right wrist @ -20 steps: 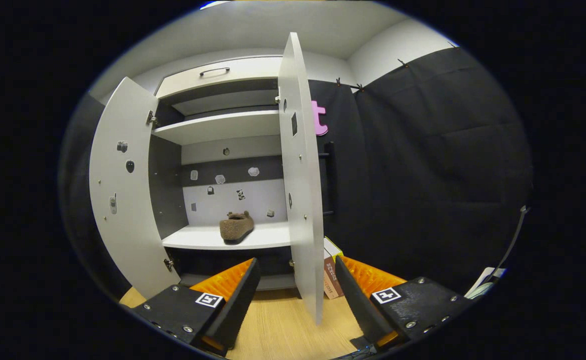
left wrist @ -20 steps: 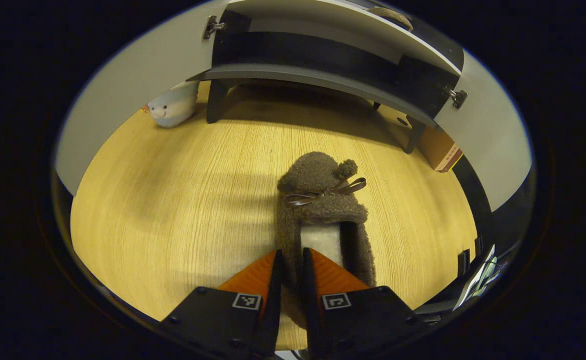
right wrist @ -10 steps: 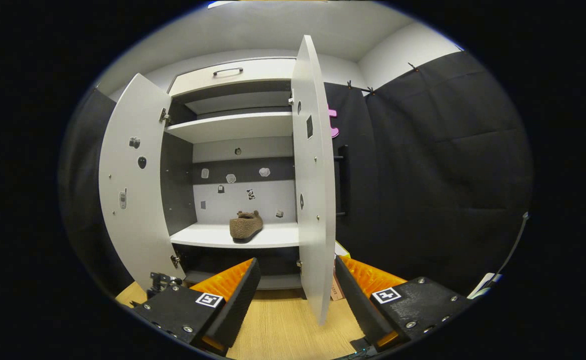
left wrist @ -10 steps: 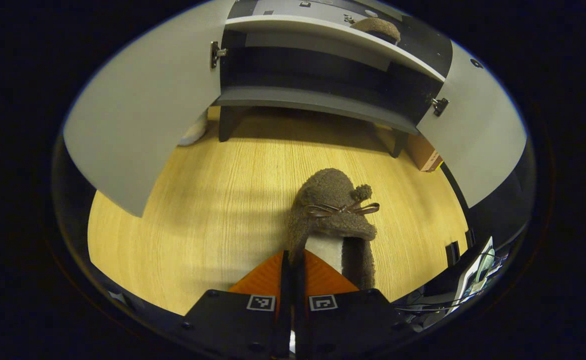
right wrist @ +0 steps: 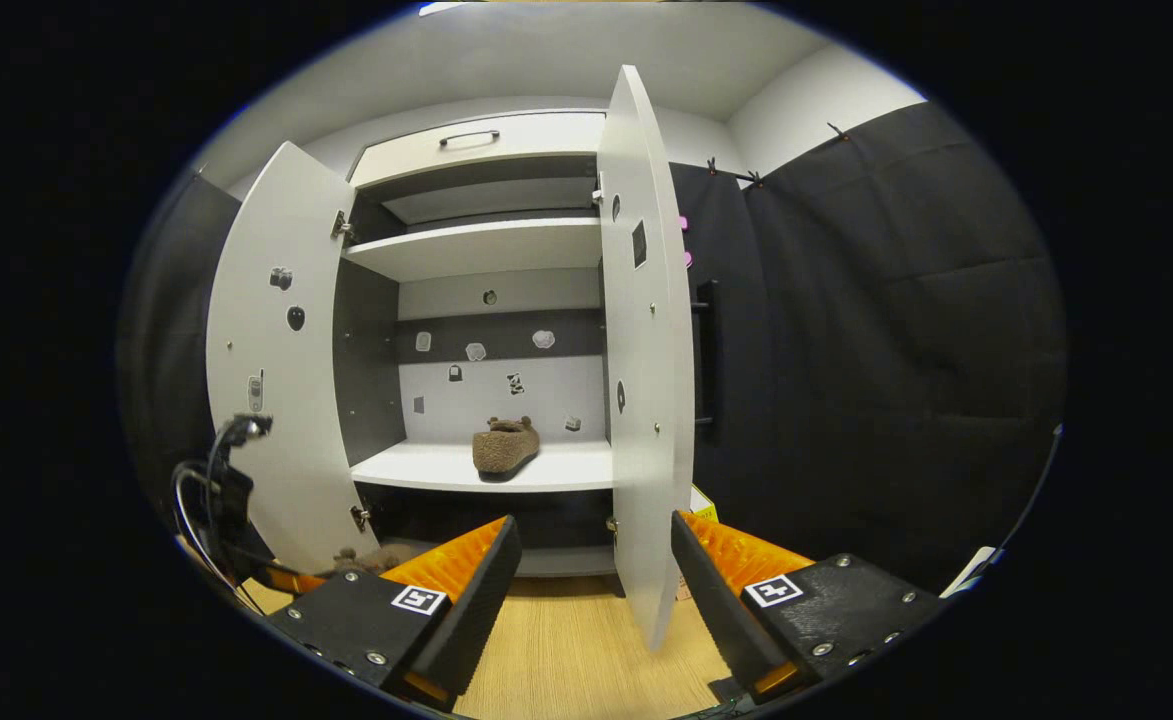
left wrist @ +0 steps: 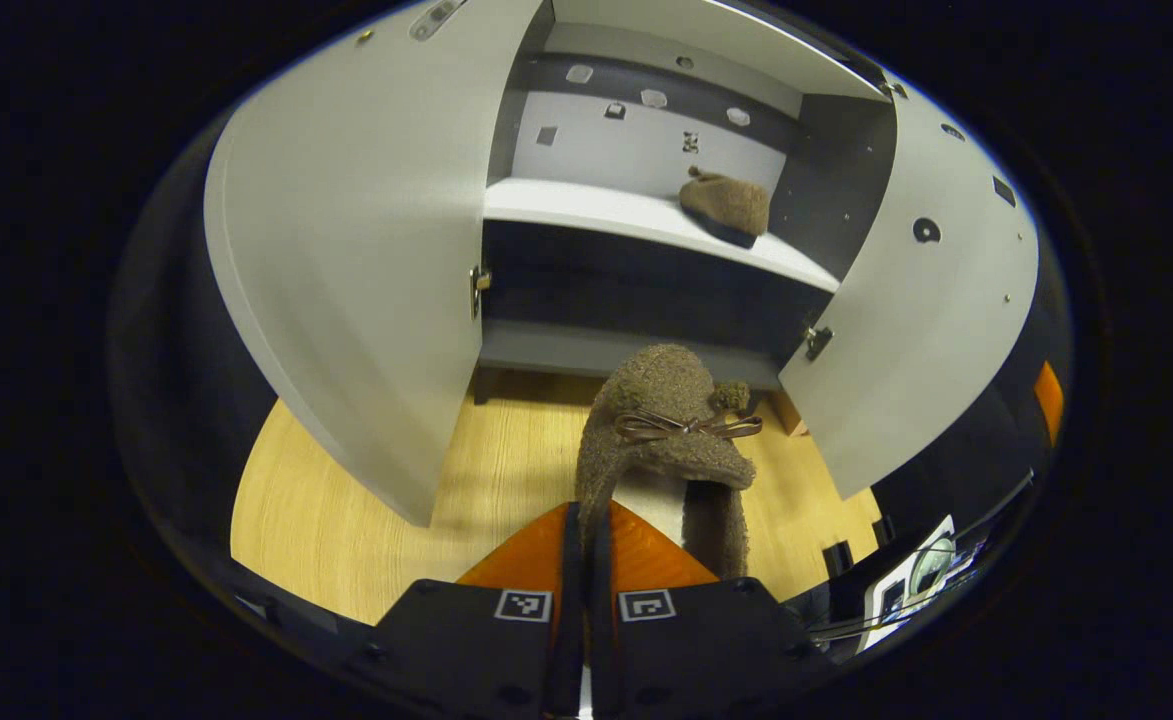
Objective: Grab one shoe with the right hand and put it into the shoe cabinet, grab the other shoe with the left hand and put it into the shoe cabinet; then close the right door with the right hand and the left door with the left hand.
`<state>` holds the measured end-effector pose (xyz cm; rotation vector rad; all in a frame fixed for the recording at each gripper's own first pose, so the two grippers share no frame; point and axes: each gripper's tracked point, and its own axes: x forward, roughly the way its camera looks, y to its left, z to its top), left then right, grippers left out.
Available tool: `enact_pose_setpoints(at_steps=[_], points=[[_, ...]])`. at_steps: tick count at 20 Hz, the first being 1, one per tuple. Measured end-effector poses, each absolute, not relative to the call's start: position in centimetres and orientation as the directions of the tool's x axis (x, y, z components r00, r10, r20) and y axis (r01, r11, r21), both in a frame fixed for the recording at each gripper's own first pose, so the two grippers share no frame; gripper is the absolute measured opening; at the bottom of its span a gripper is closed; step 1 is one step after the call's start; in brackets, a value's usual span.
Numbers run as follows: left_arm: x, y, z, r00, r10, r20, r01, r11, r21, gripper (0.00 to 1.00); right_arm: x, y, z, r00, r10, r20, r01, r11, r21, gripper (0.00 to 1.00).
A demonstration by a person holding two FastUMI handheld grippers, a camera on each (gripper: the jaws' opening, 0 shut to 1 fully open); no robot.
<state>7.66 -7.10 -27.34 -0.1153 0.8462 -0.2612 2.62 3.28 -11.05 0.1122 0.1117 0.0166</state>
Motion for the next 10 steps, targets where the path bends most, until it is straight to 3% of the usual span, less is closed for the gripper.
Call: enact_pose_setpoints(at_steps=[10], points=[[21.4, -10.3, -14.8, 0.792, -0.264, -0.551, 0.164, 0.960, -0.225, 0.11, 2.2, 0.2, -10.2, 0.995, -0.044, -0.087, 0.054, 0.992, 0.112, 0.93]])
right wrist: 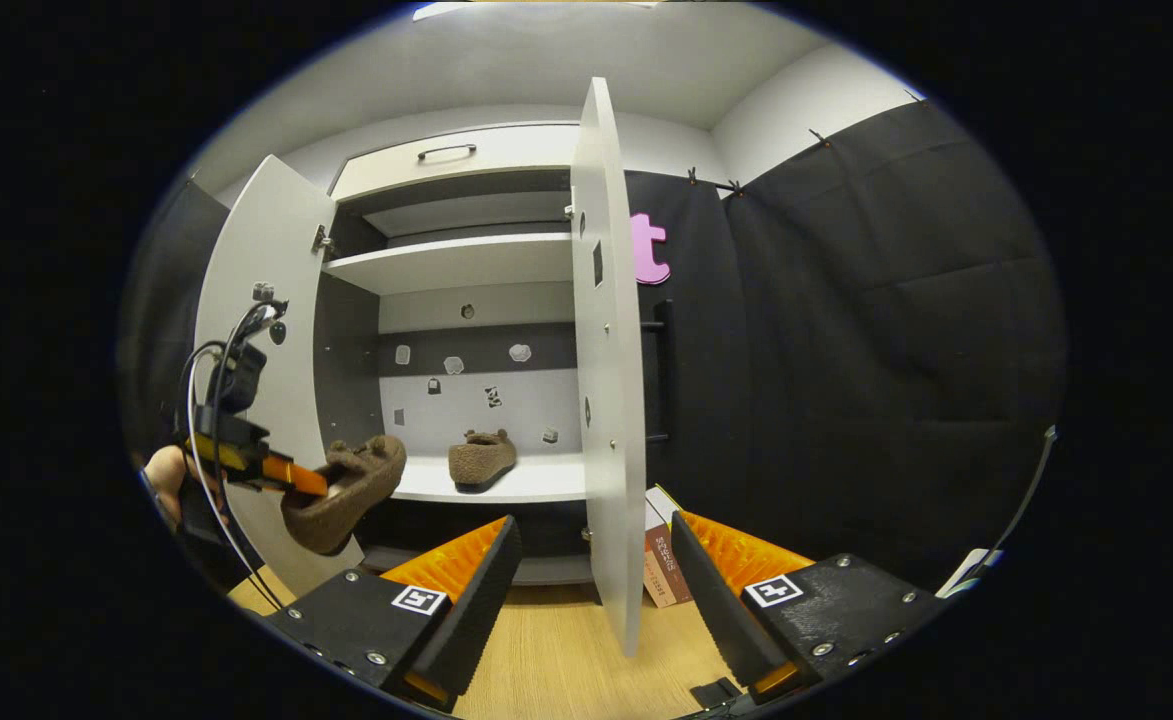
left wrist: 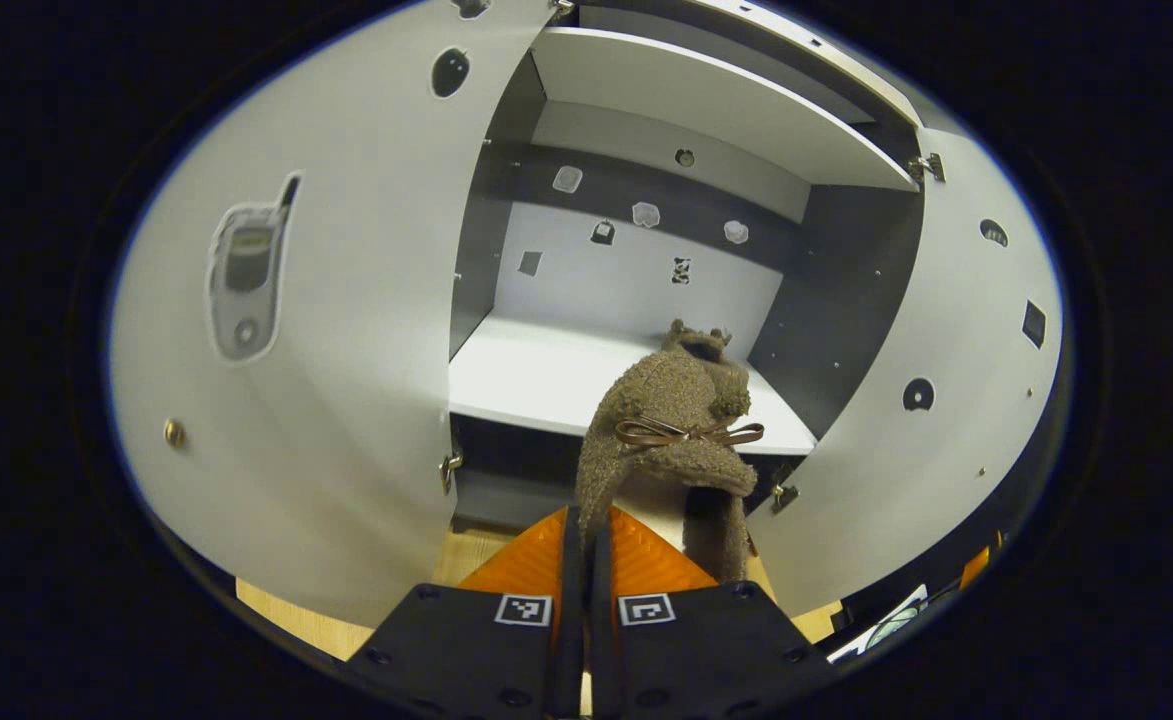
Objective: Grab one shoe with the right hand and put it into the shoe cabinet, grab the other shoe with the left hand and put it into the shoe cabinet; then close the right door with the right hand and the left door with the left hand.
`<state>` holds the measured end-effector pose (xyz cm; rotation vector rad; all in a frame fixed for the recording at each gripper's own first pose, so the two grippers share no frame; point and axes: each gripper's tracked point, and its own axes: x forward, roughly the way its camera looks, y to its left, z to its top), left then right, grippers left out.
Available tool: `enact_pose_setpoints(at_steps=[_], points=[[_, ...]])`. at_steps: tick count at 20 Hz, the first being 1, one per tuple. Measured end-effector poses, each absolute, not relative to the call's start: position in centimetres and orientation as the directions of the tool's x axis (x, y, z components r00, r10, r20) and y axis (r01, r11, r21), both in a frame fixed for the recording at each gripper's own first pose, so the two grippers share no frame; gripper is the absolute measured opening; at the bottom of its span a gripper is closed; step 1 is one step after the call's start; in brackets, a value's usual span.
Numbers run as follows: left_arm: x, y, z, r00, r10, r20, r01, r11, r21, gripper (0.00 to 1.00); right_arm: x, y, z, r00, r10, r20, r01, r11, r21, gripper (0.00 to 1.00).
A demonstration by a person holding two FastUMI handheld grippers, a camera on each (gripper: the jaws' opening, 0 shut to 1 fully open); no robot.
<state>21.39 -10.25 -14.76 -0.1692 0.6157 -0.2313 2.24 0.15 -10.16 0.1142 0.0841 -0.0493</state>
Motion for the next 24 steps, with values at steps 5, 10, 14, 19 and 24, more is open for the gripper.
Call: enact_pose_setpoints(at_steps=[5, 10, 14, 19, 24], points=[[25.6, -10.6, -9.5, 0.831, -0.255, -0.495, 0.154, 0.960, -0.235, 0.11, 2.4, -1.8, -9.9, 0.992, -0.091, -0.089, 0.100, 0.990, 0.102, 0.93], [32.9, -11.1, -10.0, 0.841, -0.217, -0.496, 0.125, 0.969, -0.213, 0.10, 3.6, -3.5, -10.4, 0.987, -0.127, -0.099, 0.137, 0.986, 0.100, 0.93], [36.9, -11.0, -12.2, 0.828, -0.193, -0.526, 0.083, 0.971, -0.226, 0.10, 4.6, -4.6, -11.1, 0.982, -0.152, -0.112, 0.163, 0.982, 0.092, 0.93], [40.4, -11.1, -16.0, 0.795, -0.174, -0.580, 0.073, 0.978, -0.194, 0.10, 5.3, -5.4, -12.0, 0.976, -0.169, -0.137, 0.182, 0.979, 0.088, 0.93], [42.3, -11.4, -19.1, 0.764, -0.148, -0.628, 0.069, 0.986, -0.149, 0.10, 5.4, -5.9, -12.0, 0.973, -0.181, -0.144, 0.193, 0.978, 0.077, 0.93]])
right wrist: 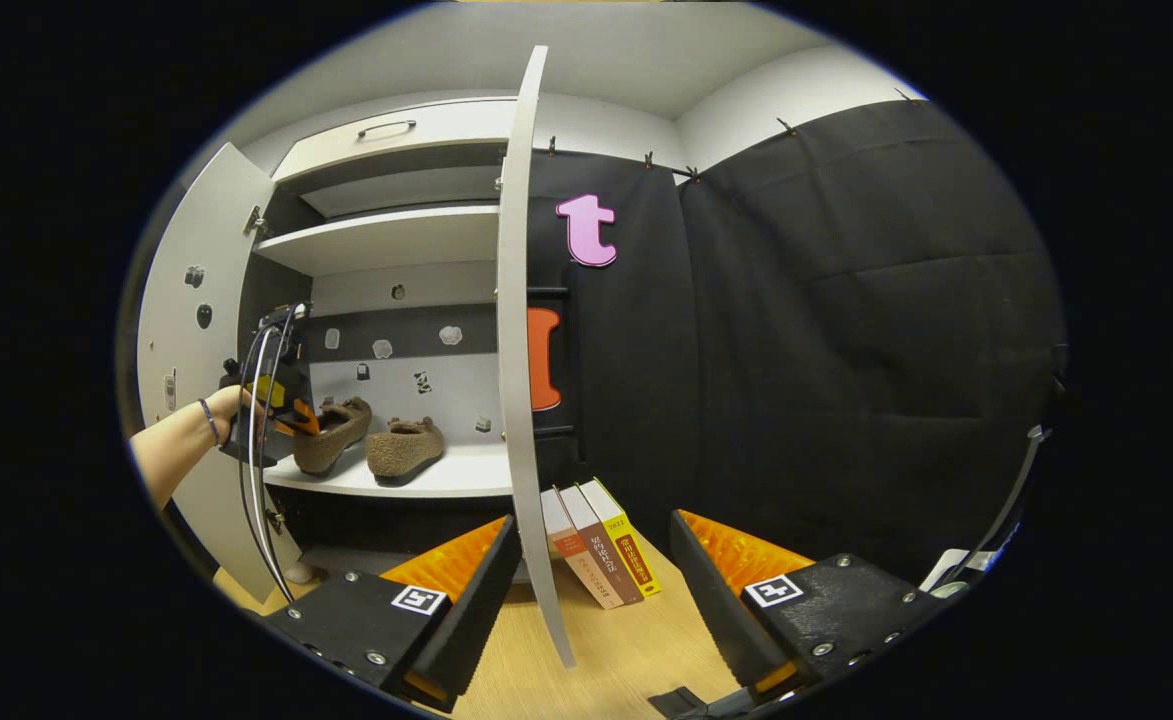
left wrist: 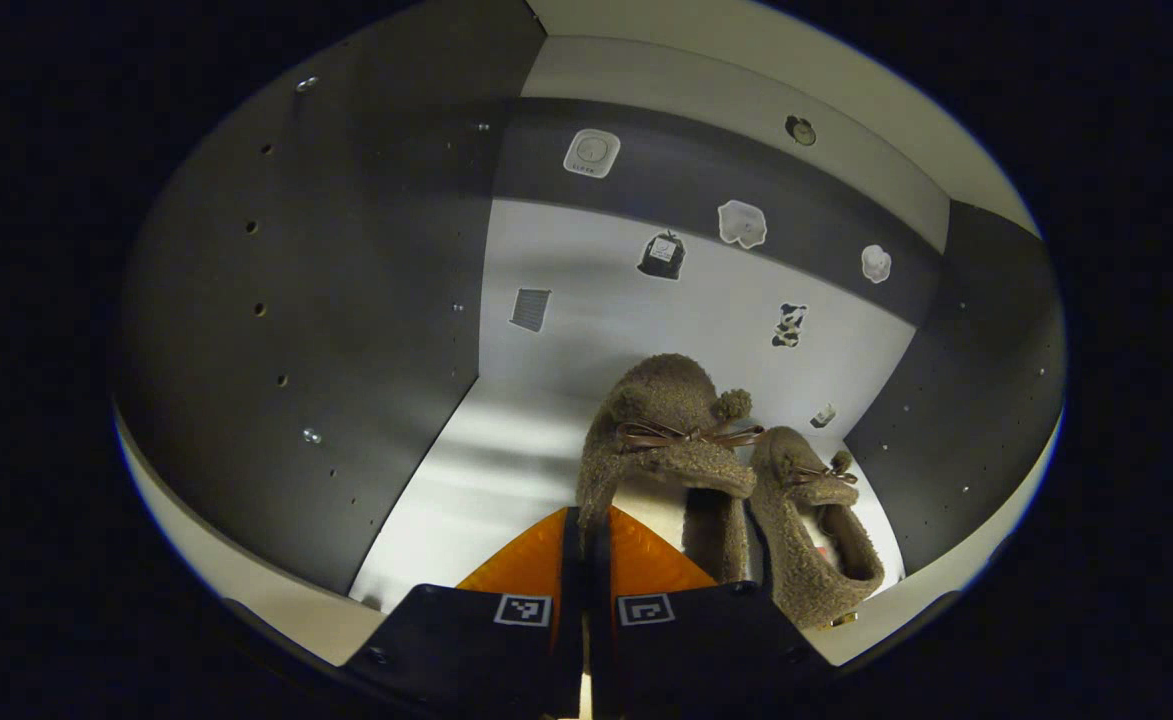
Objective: Grab one shoe with the right hand and put it into the shoe cabinet, grab the other shoe with the left hand and put it into the shoe cabinet; then close the right door with the right hand and the left door with the left hand.
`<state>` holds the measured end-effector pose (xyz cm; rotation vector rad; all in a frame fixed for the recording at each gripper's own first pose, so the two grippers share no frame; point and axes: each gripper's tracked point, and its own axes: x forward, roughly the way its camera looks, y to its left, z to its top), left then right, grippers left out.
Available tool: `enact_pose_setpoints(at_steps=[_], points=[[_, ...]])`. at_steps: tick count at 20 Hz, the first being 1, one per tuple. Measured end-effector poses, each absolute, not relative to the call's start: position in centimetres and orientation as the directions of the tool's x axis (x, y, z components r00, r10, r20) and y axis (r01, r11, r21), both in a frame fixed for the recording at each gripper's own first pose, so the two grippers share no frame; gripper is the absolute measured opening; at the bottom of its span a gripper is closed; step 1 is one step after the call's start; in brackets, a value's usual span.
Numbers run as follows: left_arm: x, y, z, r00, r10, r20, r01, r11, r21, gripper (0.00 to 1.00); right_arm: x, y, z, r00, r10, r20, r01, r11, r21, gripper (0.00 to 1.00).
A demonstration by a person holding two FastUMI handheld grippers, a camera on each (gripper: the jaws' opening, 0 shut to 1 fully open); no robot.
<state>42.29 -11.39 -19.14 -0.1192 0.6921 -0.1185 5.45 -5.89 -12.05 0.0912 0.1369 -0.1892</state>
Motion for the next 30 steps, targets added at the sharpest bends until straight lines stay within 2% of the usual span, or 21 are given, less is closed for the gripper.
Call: enact_pose_setpoints(at_steps=[3, 5, 7, 9, 11, 13, 15, 16, 18, 23, 26, 30], points=[[42.5, -11.5, -19.0, 0.766, -0.129, -0.630, 0.083, 0.991, -0.101, 0.13, 5.4, -6.1, -12.0, 0.973, -0.182, -0.141, 0.194, 0.978, 0.071, 0.93], [42.1, -12.3, -18.0, 0.775, -0.156, -0.612, 0.102, 0.987, -0.122, 0.18, 5.3, -6.3, -12.1, 0.973, -0.181, -0.144, 0.192, 0.979, 0.067, 0.93], [42.1, -12.2, -16.0, 0.810, -0.153, -0.567, 0.116, 0.988, -0.101, 0.36, 5.5, -6.4, -12.1, 0.973, -0.181, -0.144, 0.192, 0.979, 0.069, 0.93], [41.4, -12.3, -13.8, 0.835, -0.160, -0.526, 0.146, 0.987, -0.068, 0.62, 5.5, -6.6, -12.2, 0.973, -0.181, -0.142, 0.193, 0.979, 0.072, 0.93], [39.9, -13.1, -11.0, 0.858, -0.197, -0.475, 0.181, 0.980, -0.080, 0.75, 5.7, -6.8, -12.3, 0.973, -0.182, -0.143, 0.194, 0.978, 0.074, 0.93], [37.7, -13.8, -8.2, 0.874, -0.245, -0.419, 0.226, 0.969, -0.094, 0.82, 5.6, -6.9, -12.3, 0.974, -0.177, -0.139, 0.188, 0.979, 0.075, 0.93], [35.2, -13.3, -4.9, 0.905, -0.246, -0.346, 0.247, 0.968, -0.043, 0.83, 6.0, -7.0, -12.2, 0.976, -0.175, -0.130, 0.184, 0.981, 0.066, 0.93], [33.8, -13.0, -3.0, 0.921, -0.250, -0.299, 0.257, 0.966, -0.019, 0.93, 6.2, -7.1, -12.1, 0.977, -0.171, -0.127, 0.180, 0.982, 0.061, 0.93], [30.3, -12.8, 0.2, 0.943, -0.263, -0.202, 0.269, 0.963, 0.004, 0.96, 6.6, -7.2, -12.2, 0.978, -0.163, -0.127, 0.172, 0.983, 0.058, 0.93], [22.3, -10.1, 5.6, 0.956, -0.287, -0.065, 0.288, 0.958, 0.007, 0.96, 8.1, -8.8, -13.0, 0.979, -0.153, -0.135, 0.163, 0.984, 0.073, 0.93], [17.7, -7.8, 6.9, 0.961, -0.273, -0.033, 0.273, 0.962, -0.006, 0.96, 9.2, -9.4, -14.0, 0.978, -0.139, -0.155, 0.155, 0.984, 0.091, 0.93], [11.7, -5.0, 6.9, 0.947, -0.317, -0.042, 0.313, 0.947, -0.077, 0.95, 9.5, -9.0, -14.2, 0.981, -0.105, -0.162, 0.127, 0.982, 0.137, 0.93]])
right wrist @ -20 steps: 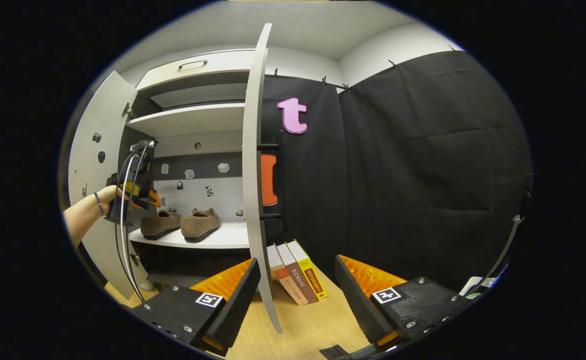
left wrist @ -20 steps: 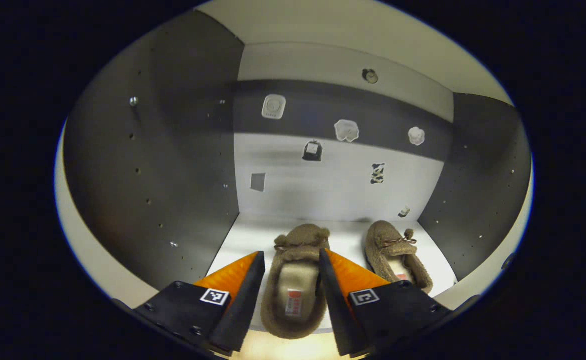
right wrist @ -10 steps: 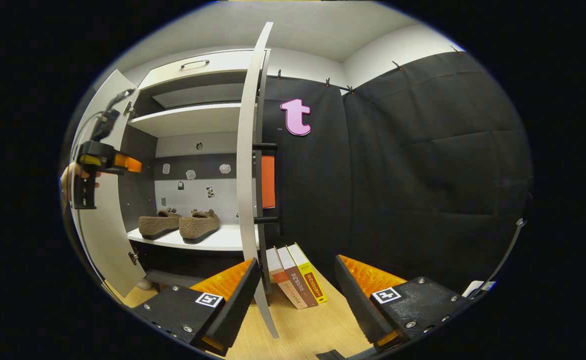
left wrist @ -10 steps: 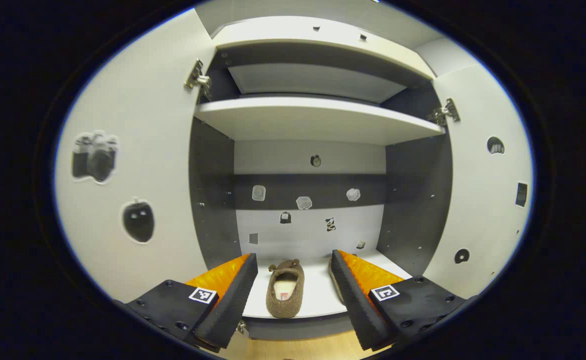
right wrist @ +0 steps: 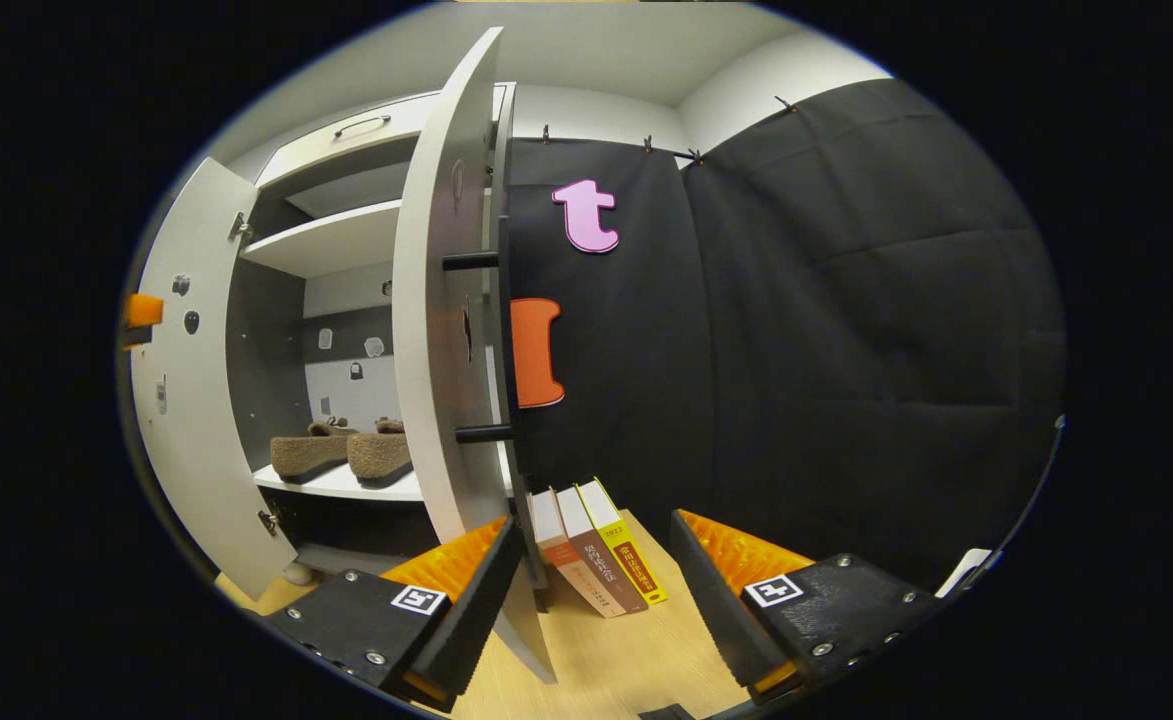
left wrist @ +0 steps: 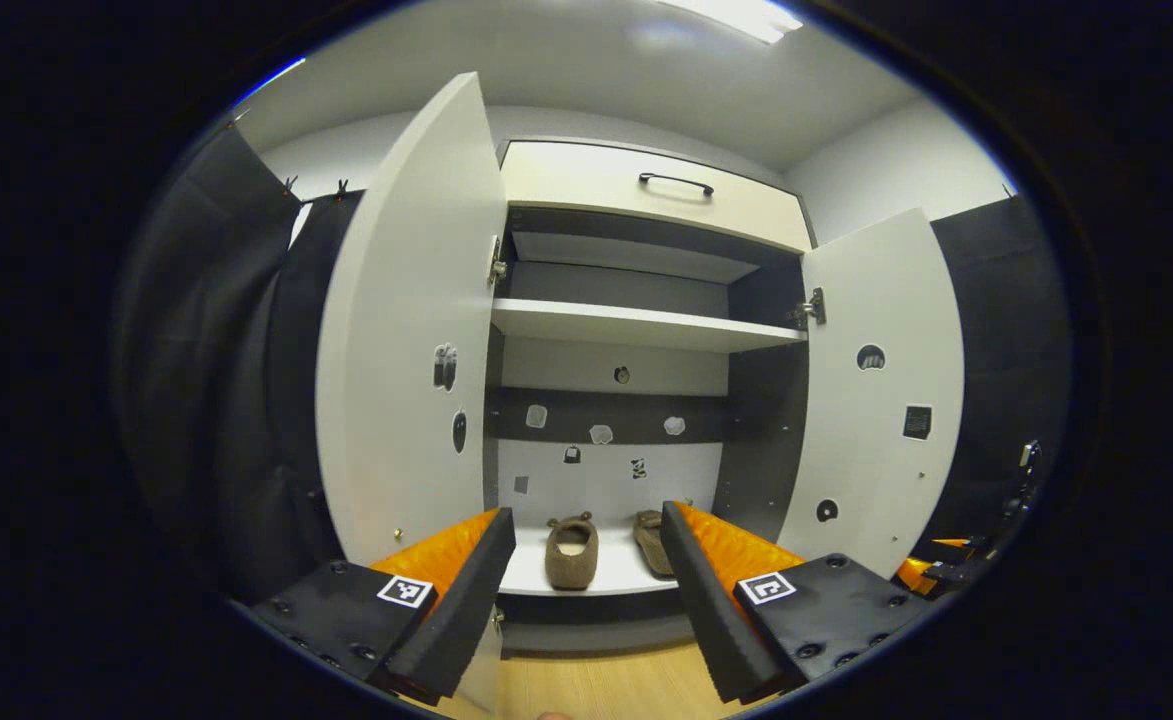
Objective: Grab one shoe with the right hand and put it into the shoe cabinet, grab the other shoe with the left hand and put it into the shoe cabinet; then close the right door with the right hand and the left door with the left hand.
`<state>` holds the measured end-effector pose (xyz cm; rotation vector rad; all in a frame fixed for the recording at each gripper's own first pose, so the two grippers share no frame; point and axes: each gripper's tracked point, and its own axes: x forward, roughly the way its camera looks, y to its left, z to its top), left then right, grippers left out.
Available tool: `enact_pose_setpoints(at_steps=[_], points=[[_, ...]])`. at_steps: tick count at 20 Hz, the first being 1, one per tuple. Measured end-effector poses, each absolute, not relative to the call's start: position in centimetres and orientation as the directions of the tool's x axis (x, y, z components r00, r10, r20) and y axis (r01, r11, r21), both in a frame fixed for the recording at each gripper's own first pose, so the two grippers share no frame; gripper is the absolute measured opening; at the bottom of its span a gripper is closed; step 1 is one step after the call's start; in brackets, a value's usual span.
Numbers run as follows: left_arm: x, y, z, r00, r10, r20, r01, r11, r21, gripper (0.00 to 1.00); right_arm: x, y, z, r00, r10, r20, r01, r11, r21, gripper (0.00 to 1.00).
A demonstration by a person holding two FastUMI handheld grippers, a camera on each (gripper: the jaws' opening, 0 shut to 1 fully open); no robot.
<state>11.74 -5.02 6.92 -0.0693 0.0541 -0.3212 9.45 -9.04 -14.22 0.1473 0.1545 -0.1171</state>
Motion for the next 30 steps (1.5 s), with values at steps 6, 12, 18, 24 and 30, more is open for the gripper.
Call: enact_pose_setpoints(at_steps=[6, 12, 18, 24, 30], points=[[6.2, 4.0, 7.2, 0.973, -0.232, 0.009, 0.232, 0.968, -0.099, 0.95, 9.9, -8.6, -14.2, 0.983, -0.113, -0.143, 0.135, 0.979, 0.151, 0.92], [4.5, 13.7, 5.9, 0.995, -0.097, -0.004, 0.096, 0.991, -0.095, 0.96, 9.8, -7.0, -14.1, 0.980, -0.112, -0.163, 0.131, 0.985, 0.108, 0.92], [4.4, 18.0, 4.8, 0.999, -0.054, -0.008, 0.053, 0.992, -0.110, 0.97, 9.2, -3.0, -14.3, 0.983, -0.061, -0.176, 0.079, 0.992, 0.102, 0.92], [4.9, 19.0, 3.7, 0.999, -0.049, -0.022, 0.045, 0.991, -0.126, 0.97, 10.3, 3.5, -14.2, 0.985, 0.050, -0.168, -0.034, 0.994, 0.100, 0.92], [5.9, 20.7, 1.7, 0.998, -0.020, -0.062, 0.012, 0.993, -0.117, 0.97, 14.7, 11.5, -14.9, 0.972, 0.170, -0.161, -0.150, 0.980, 0.129, 0.92]])
